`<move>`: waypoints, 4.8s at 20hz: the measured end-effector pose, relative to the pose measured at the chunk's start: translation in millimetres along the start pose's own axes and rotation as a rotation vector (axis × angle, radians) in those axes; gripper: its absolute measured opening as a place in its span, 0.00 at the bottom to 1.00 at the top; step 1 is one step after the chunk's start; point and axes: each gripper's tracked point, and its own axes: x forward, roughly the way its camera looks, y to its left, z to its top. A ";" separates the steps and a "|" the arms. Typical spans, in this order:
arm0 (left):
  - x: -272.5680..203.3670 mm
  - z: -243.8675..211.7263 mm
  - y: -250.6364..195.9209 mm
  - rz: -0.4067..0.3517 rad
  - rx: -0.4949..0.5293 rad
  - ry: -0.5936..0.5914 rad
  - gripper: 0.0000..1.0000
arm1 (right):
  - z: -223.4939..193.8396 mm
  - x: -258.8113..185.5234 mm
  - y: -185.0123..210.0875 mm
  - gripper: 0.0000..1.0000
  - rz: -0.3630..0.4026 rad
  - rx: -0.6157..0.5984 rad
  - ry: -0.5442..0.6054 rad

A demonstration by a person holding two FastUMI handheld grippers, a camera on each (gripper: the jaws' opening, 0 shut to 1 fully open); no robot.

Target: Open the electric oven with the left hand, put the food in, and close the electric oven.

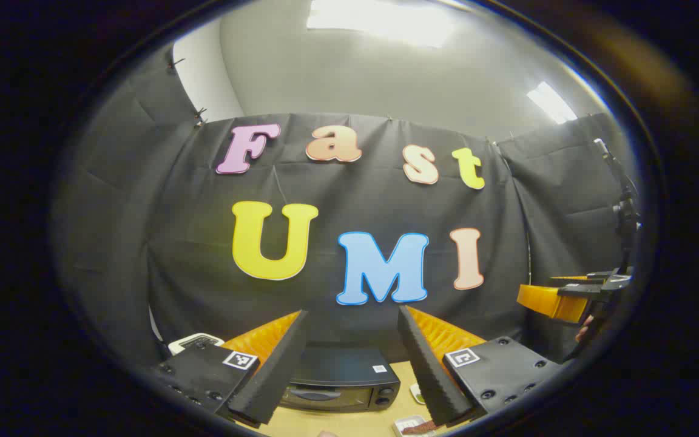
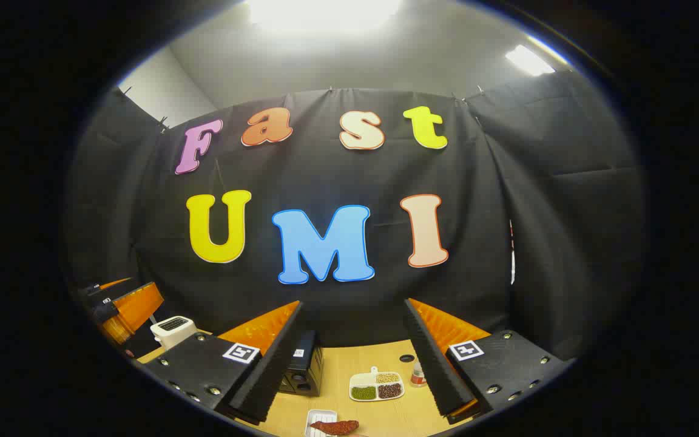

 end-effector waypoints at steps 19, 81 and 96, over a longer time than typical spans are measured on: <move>21.1 -53.9 -1.2 0.031 -0.006 0.116 0.99 | -18.9 14.9 -2.9 0.98 0.032 -0.018 0.043; -29.6 -424.0 79.1 0.044 0.064 0.788 0.95 | -85.9 5.1 -19.0 0.98 0.028 -0.083 0.224; -3.3 -178.6 10.3 -0.026 0.051 0.313 0.99 | -342.1 -2.0 -15.4 0.97 0.268 0.508 0.834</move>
